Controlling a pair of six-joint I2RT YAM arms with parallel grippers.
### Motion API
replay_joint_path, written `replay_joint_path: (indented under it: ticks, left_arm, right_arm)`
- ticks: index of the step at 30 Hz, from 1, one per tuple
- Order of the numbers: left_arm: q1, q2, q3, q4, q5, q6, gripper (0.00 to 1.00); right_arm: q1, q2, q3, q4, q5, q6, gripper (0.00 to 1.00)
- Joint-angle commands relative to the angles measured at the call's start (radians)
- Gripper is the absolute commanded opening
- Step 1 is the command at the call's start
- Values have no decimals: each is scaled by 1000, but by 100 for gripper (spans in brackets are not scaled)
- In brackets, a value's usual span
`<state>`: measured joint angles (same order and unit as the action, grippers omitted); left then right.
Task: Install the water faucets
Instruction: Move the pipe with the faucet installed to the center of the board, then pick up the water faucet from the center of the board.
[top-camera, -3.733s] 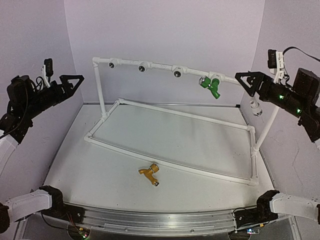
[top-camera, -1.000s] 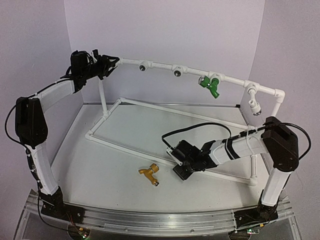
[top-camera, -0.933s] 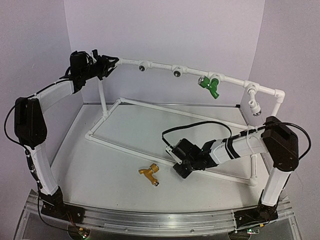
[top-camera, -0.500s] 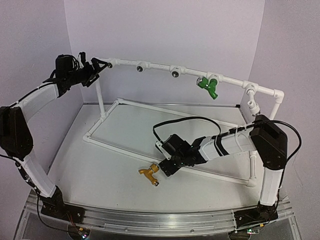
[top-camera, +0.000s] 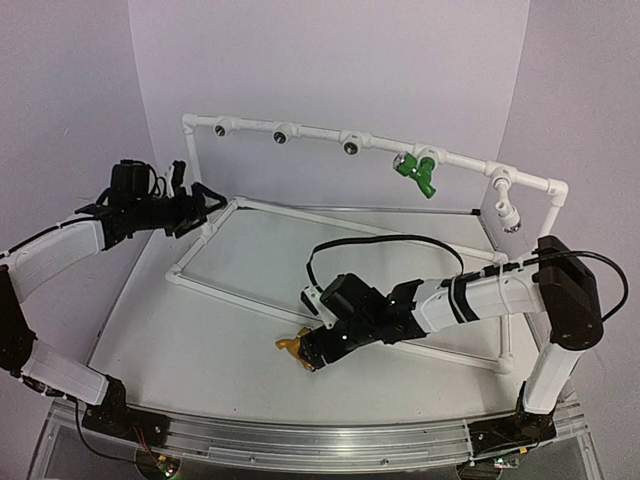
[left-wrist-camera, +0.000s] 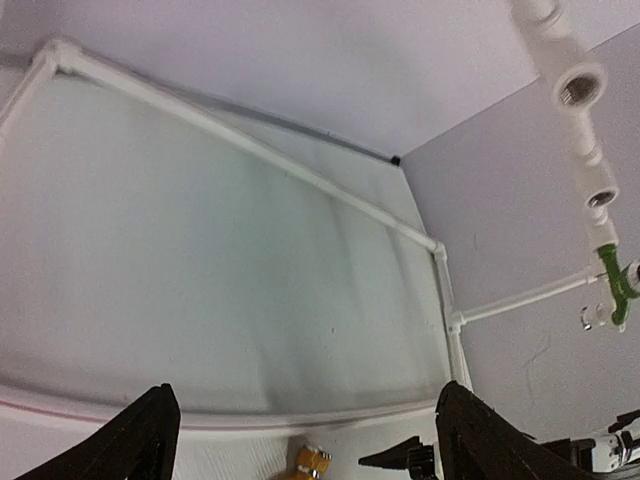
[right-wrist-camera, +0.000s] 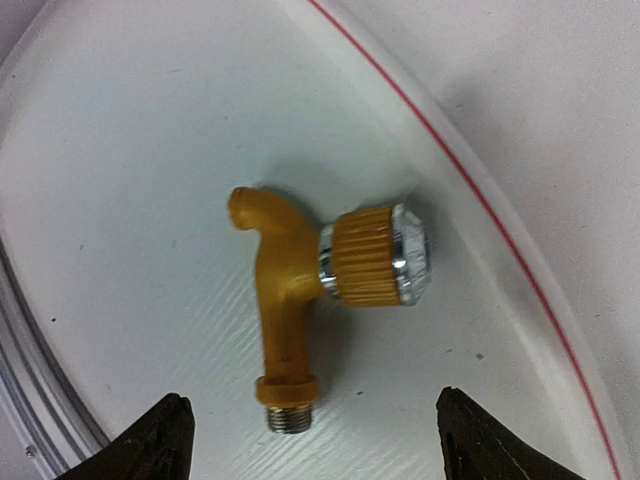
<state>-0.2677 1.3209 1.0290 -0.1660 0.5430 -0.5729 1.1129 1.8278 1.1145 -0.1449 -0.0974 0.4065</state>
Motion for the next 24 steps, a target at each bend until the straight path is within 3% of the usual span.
replay_joint_path:
  ticks: [1, 9, 12, 15, 20, 24]
  left_arm:
    - [-64, -10, -83, -6, 2, 16, 89]
    - [-135, -29, -197, -2, -38, -26, 88]
    - [-139, -53, -233, 9, -52, -52, 88]
    - [-140, -80, -263, 17, -55, -64, 88]
    - [-144, -112, -305, 73, 33, -74, 88]
    - [-179, -115, -330, 152, 164, -87, 89]
  right_arm:
    - [12, 57, 3, 82, -71, 37, 80]
    - [89, 176, 61, 91, 172, -126, 66]
    - [136, 223, 83, 78, 305, -210, 53]
    - [148, 236, 83, 72, 372, -210, 26]
    - [148, 165, 40, 132, 319, -220, 4]
    - [140, 62, -22, 219, 224, -326, 0]
